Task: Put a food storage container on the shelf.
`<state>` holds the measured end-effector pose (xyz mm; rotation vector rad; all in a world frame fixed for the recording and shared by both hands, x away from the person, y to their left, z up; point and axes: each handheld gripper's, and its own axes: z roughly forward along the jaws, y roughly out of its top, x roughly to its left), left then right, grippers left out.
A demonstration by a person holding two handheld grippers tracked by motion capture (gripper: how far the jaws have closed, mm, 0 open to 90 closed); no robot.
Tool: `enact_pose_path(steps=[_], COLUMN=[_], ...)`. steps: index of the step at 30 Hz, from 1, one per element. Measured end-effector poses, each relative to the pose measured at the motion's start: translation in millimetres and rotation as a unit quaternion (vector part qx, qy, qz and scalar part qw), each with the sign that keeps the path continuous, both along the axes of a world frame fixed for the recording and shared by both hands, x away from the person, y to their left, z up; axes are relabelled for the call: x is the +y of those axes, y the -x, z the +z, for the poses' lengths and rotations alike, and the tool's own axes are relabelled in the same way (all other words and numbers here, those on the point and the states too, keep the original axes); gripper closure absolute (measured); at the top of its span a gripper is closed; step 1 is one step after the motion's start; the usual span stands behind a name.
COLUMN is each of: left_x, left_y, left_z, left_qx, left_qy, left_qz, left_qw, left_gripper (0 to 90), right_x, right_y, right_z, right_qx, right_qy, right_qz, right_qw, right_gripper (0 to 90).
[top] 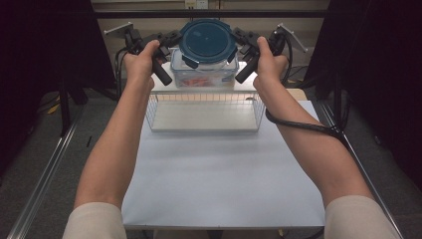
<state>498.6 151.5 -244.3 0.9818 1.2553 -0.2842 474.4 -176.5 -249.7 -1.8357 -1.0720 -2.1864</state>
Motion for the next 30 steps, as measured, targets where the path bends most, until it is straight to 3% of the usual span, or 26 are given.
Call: enact_pose_path(steps=[4,11,20,23,25,26,28,30], left_x=[-0.4,-2.1,-0.4,-0.1,-0.3,0.1,-0.6,-0.9], left_y=[-6.6,-16.9,-21.4,-19.0,-15.4,-11.7,-5.8,2.7], left_z=[-2.3,-6.8,-9.3,-10.5,-9.5,-8.7,-9.2,-9.7], left_qx=[0.014,0.028,0.021,0.000,-0.014,-0.023,-0.037,-0.048], left_qy=[-0.002,0.001,0.004,-0.013,-0.021,-0.027,-0.017,-0.026], left_qz=[0.001,0.016,0.032,0.033,0.033,0.030,0.040,0.043], left_qw=[0.9999,0.9995,0.9993,0.9994,0.9991,0.9989,0.9984,0.9976], left_gripper=[75.0,74.3,74.4,73.7,70.5,67.5,59.4,50.3], right_x=[1.6,5.3,10.3,10.1,9.5,9.0,8.4,7.0], right_y=[-9.3,-20.4,-32.3,-33.0,-29.7,-27.0,-19.5,-13.4], right_z=[0.9,-4.4,-4.1,-4.1,-3.2,-2.4,-0.6,-2.3], right_qx=[0.028,0.051,0.050,0.041,0.028,0.019,0.006,-0.003], right_qy=[0.013,0.005,0.007,0.021,0.026,0.028,0.041,0.030], right_qz=[-0.002,-0.011,-0.013,-0.010,-0.009,-0.009,-0.010,-0.009], right_qw=[0.9995,0.9986,0.9986,0.9989,0.9992,0.9994,0.9991,0.9995], right_gripper=[75.4,75.2,74.9,72.3,61.5,60.7,57.1,53.5])
